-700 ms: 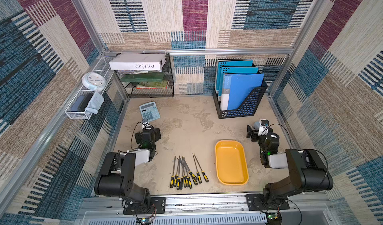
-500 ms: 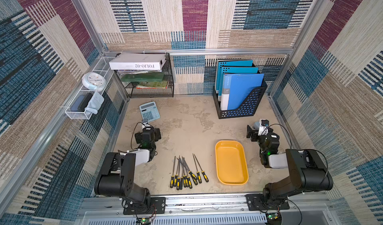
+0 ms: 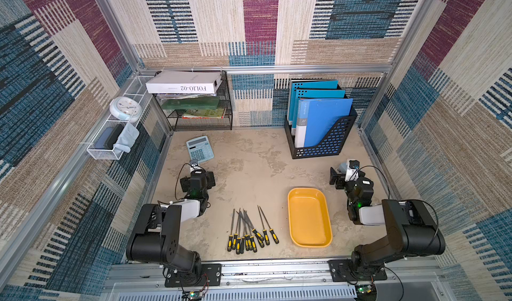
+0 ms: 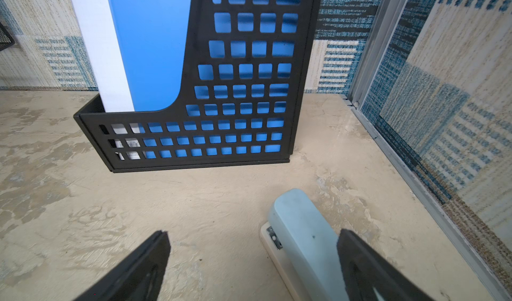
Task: Put the file tool into the storage box
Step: Pick up the file tool from the center of the board.
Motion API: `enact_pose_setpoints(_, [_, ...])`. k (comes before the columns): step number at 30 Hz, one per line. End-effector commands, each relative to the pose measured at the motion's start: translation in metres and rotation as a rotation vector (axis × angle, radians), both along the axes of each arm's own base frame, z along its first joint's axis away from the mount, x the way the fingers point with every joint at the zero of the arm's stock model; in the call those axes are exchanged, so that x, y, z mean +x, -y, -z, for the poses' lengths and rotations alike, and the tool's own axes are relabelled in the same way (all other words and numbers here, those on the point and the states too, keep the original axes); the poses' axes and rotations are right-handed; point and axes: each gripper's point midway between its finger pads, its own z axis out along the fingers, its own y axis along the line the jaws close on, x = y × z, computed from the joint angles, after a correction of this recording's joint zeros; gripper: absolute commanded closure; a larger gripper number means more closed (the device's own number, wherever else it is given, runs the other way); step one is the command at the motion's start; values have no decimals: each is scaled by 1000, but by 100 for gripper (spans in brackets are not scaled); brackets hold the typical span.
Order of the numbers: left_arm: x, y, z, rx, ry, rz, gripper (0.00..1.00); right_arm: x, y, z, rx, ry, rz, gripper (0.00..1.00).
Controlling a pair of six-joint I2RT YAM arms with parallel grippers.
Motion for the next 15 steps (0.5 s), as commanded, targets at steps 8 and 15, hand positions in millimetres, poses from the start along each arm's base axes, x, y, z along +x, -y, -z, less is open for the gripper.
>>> enact_pose_setpoints(8, [-25,3,-70,-107,-90,-80,3,13,-4,-35,79,-176,9,0])
enact_pose_setpoints(15, [-133,72,-86,-387,-467,-30,1,-12,-67,-83,221,-337,-66,1])
